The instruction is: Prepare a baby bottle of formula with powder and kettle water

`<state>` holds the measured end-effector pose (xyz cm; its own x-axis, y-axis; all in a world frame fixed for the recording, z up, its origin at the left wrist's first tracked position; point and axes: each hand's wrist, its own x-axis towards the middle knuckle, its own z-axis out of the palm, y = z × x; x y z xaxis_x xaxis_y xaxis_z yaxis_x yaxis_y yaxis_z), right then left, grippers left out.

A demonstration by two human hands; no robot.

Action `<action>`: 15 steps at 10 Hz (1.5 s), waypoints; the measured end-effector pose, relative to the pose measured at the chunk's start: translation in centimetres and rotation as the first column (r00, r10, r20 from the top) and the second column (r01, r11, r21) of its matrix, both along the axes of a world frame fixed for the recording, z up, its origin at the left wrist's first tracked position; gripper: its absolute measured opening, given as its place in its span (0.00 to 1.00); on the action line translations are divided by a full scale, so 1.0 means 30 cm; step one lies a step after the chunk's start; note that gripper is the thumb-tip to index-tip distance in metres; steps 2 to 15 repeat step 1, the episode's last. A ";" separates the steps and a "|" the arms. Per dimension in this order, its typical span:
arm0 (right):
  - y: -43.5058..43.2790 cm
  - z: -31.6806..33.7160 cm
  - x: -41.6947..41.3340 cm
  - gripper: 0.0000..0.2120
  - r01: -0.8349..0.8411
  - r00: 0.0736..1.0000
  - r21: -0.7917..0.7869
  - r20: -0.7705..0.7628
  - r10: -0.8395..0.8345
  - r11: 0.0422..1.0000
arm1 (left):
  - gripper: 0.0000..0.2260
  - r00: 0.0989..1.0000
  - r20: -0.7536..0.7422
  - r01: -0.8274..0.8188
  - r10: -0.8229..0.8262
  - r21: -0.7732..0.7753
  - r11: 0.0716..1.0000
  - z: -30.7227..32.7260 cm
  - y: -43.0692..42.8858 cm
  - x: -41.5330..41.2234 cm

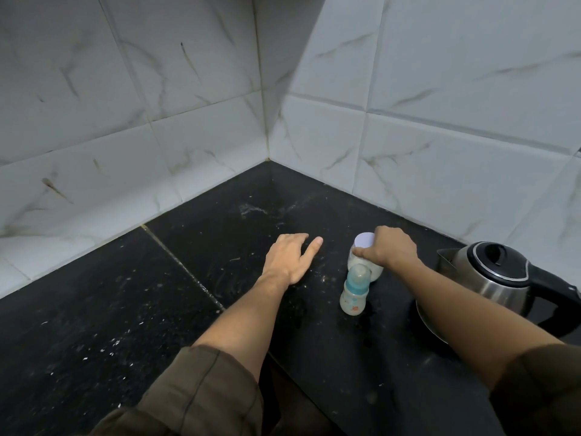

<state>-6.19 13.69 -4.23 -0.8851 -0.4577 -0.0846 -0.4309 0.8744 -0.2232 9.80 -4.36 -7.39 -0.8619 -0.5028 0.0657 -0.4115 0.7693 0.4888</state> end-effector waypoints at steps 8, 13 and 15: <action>0.011 -0.027 -0.006 0.36 -0.020 0.998 0.010 -0.057 0.020 1.000 | 0.28 1.000 -0.024 0.017 -0.019 -0.103 0.995 0.001 0.015 -0.034; 0.011 -0.027 -0.006 0.36 -0.020 0.998 0.010 -0.057 0.020 1.000 | 0.28 1.000 -0.024 0.017 -0.019 -0.103 0.995 0.001 0.015 -0.034; 0.011 -0.027 -0.006 0.36 -0.020 0.998 0.010 -0.057 0.020 1.000 | 0.28 1.000 -0.024 0.017 -0.019 -0.103 0.995 0.001 0.015 -0.034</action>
